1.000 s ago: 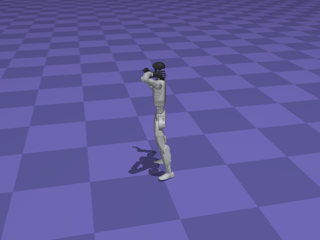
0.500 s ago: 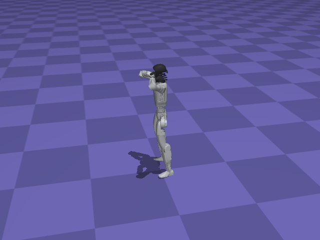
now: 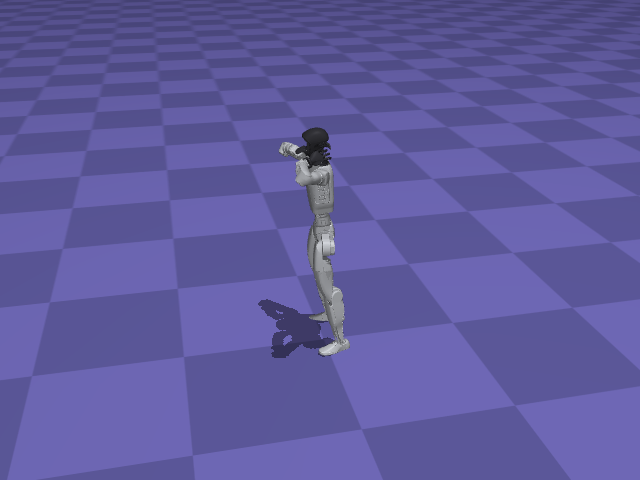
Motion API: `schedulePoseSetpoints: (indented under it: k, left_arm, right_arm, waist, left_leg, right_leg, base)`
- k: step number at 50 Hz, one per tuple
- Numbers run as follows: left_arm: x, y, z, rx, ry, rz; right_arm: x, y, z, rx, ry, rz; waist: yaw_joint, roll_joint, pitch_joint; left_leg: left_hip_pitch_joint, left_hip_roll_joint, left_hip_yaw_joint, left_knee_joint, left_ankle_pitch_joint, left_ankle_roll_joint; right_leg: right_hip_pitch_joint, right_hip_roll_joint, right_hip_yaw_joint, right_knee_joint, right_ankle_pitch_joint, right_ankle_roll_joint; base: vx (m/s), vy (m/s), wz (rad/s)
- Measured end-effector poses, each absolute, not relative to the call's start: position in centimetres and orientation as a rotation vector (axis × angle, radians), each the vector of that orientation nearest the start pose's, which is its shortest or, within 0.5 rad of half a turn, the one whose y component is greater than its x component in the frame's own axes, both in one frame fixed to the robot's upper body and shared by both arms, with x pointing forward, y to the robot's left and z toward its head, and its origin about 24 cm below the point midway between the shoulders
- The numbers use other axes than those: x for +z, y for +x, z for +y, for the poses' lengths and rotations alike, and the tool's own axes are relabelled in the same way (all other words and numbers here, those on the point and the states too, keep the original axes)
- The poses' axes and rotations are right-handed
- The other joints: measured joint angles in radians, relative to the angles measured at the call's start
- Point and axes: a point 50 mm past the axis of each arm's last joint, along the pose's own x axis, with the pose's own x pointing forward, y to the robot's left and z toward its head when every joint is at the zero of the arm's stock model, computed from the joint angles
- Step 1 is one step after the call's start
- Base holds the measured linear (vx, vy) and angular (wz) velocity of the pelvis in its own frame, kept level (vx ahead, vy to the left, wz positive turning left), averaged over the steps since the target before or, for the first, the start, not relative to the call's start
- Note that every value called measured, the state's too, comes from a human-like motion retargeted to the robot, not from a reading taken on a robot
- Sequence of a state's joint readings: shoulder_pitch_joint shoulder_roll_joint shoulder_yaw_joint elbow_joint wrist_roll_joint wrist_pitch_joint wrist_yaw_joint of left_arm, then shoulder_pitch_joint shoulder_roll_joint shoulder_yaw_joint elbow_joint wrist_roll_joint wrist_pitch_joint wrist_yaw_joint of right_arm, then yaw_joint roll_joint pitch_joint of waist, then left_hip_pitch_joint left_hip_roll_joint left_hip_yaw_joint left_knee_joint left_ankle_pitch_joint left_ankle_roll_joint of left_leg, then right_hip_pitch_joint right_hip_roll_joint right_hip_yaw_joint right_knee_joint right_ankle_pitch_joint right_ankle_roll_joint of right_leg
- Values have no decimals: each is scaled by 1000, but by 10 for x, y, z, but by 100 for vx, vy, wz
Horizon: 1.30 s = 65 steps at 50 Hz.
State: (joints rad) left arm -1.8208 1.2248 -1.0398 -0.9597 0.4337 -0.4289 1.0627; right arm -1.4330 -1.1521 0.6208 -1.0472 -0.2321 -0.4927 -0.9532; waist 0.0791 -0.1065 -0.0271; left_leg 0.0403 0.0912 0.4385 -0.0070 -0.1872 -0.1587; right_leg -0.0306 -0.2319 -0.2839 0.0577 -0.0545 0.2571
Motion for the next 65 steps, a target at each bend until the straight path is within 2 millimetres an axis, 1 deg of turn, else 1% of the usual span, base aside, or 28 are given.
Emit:
schedulePoseSetpoints:
  k: [4, 7, 10, 12, 15, 18, 19, 20, 21, 22, 23, 24, 25, 27, 28, 29, 35, 40, 42, 45, 50, 55, 60, 62, 65]
  left_arm:
    - [325, 47, 70, 1004, -362, 3261]
    - [324, 44, 68, 1064, -304, 3233]
    - [323, 41, 65, 1140, -260, 3181]
    - [322, 38, 64, 1204, -239, 3136]
    - [316, 34, 70, 1426, -138, 3032]
    - [314, 34, 71, 1452, -149, 2998]
    - [315, 33, 71, 1573, -158, 3026]
    - [317, 33, 71, 1764, -155, 3055]
    - [317, 32, 72, 1771, -170, 3061]
    - [317, 33, 71, 1691, -192, 3061]
    - [316, 34, 71, 1445, -208, 3029]
    - [317, 33, 70, 1600, -224, 3066]
    - [320, 33, 70, 1987, -198, 3086]
    - [317, 32, 68, 1556, -232, 3039]
    - [317, 34, 66, 1373, -233, 3009]
    - [317, 34, 65, 1311, -224, 2990]
    - [319, 34, 59, 1300, -165, 2976]
    - [322, 34, 59, 1273, -117, 3034]
    - [327, 36, 55, 1144, -191, 3118]
    - [330, 37, 57, 1076, -204, 3172]
    - [331, 41, 60, 1041, -204, 3254]
    - [333, 43, 61, 997, -162, 3317]
    - [335, 44, 61, 931, -114, 3349]
    - [336, 44, 62, 910, -96, 3351]
    - [337, 44, 62, 872, -88, 3356]
  right_arm:
    - [326, 39, -93, -931, 239, 3451]
    - [325, 39, -91, -935, 298, 3423]
    - [324, 39, -89, -986, 348, 3384]
    - [323, 39, -89, -1052, 369, 3366]
    - [319, 40, -91, -1230, 346, 3344]
    - [318, 42, -92, -1313, 343, 3349]
    - [318, 43, -91, -1335, 353, 3369]
    - [320, 44, -90, -1358, 370, 3397]
    - [320, 44, -90, -1361, 351, 3406]
    - [319, 44, -91, -1359, 320, 3408]
    - [318, 43, -93, -1346, 266, 3394]
    - [319, 43, -92, -1345, 252, 3422]
    - [322, 45, -90, -1355, 259, 3470]
    - [320, 42, -94, -1283, 136, 3446]
    - [319, 41, -95, -1253, 90, 3440]
    - [320, 41, -96, -1222, 53, 3443]
    - [323, 39, -98, -1075, -116, 3470]
    - [325, 37, -98, -1022, -125, 3477]
    - [327, 38, -95, -938, -31, 3500]
    - [328, 37, -92, -914, 54, 3483]
    - [330, 34, -88, -812, 259, 3407]
    - [332, 31, -83, -677, 491, 3288]
    - [332, 36, -76, -646, 669, 3195]
    - [332, 39, -75, -663, 702, 3176]
    - [333, 42, -73, -639, 745, 3160]
  waist:
    - [-41, 47, -11]
    - [-75, 83, -22]
    - [-110, 121, -27]
    - [-131, 149, -28]
    - [-156, 192, -28]
    - [-172, 232, -22]
    - [-173, 244, -18]
    - [-171, 257, -13]
    - [-171, 267, -12]
    - [-172, 276, -11]
    - [-174, 284, -10]
    - [-170, 288, -8]
    - [-164, 292, -4]
    - [-163, 289, -8]
    - [-159, 286, -9]
    - [-153, 279, -10]
    - [-111, 210, -23]
    - [-60, 125, -42]
    - [-36, 85, -45]
    - [-3, 27, -47]
    - [42, -58, -33]
    - [66, -125, -17]
    - [70, -167, -16]
    - [68, -172, -19]
    - [63, -170, -22]
  left_leg:
    - [1, 1, 7, 5, 0, -3]
    - [0, 7, 14, 6, 3, -6]
    - [-3, 18, 23, 4, 8, -10]
    - [-4, 27, 31, 3, 11, -13]
    - [-6, 43, 45, 3, 13, -18]
    - [-7, 57, 63, 3, 15, -19]
    - [-6, 60, 69, 3, 14, -17]
    - [-4, 62, 75, 4, 14, -13]
    - [-3, 65, 81, 5, 13, -12]
    - [-3, 68, 88, 6, 13, -11]
    - [-3, 73, 95, 7, 13, -12]
    - [-1, 74, 100, 8, 11, -8]
    - [3, 74, 105, 10, 9, -2]
    - [3, 80, 115, 14, 7, -4]
    - [4, 83, 119, 15, 6, -4]
    - [5, 84, 123, 16, 5, -3]
    - [15, 78, 123, 20, -5, 6]
    - [21, 69, 103, 21, -15, 12]
    - [21, 63, 92, 20, -16, 16]
    - [20, 58, 75, 24, -20, 17]
    - [17, 48, 45, 29, -24, 14]
    - [11, 37, 18, 27, -20, 3]
    - [3, 27, 1, 18, -11, -11]
    - [0, 25, -1, 16, -9, -13]
    - [-1, 22, 1, 12, -7, -12]
  right_leg:
    - [3, 0, 4, -5, 1, 4]
    - [0, 9, 8, -10, 4, 5]
    - [-7, 21, 13, -15, 9, 5]
    - [-13, 33, 18, -18, 12, 5]
    - [-23, 52, 29, -23, 18, 5]
    - [-34, 71, 42, -28, 24, 5]
    - [-36, 75, 47, -30, 26, 5]
    - [-37, 78, 51, -31, 29, 5]
    - [-40, 82, 57, -33, 31, 5]
    - [-43, 87, 62, -34, 34, 5]
    - [-47, 93, 68, -36, 36, 5]
    - [-47, 95, 73, -37, 38, 5]
    - [-45, 95, 77, -39, 41, 5]
    - [-50, 103, 85, -41, 43, 5]
    - [-51, 107, 89, -42, 44, 5]
    - [-52, 108, 92, -42, 45, 5]
    - [-41, 101, 95, -43, 42, 5]
    - [-25, 86, 80, -36, 33, 5]
    - [-21, 78, 73, -32, 28, 5]
    - [-11, 68, 59, -27, 23, 5]
    - [4, 52, 36, -19, 15, 5]
    - [11, 36, 14, -8, 7, 5]
    - [6, 24, 2, 4, -2, 5]
    - [2, 22, 2, 7, -4, 5]
    - [-3, 19, 6, 10, -6, 5]
  base:
    - [0, -1, -2]
    - [1, -7, -11]
    - [0, -9, -15]
    - [-1, -10, -21]
    - [-1, -11, -27]
    - [-2, -10, -33]
    - [-2, -8, -34]
    - [-2, -7, -35]
    - [-2, -7, -36]
    - [-1, -7, -37]
    - [-1, -6, -35]
    - [-2, -4, -33]
    - [-1, -3, -31]
    - [0, -4, -28]
    - [0, -3, -23]
    - [0, -1, -19]
    - [0, 1, 2]
    - [2, 6, 20]
    - [2, 7, 27]
    - [2, 6, 29]
    - [1, 6, 31]
    - [-1, 5, 30]
    - [-1, 2, 14]
    - [0, 0, 0]
    - [0, 0, 0]
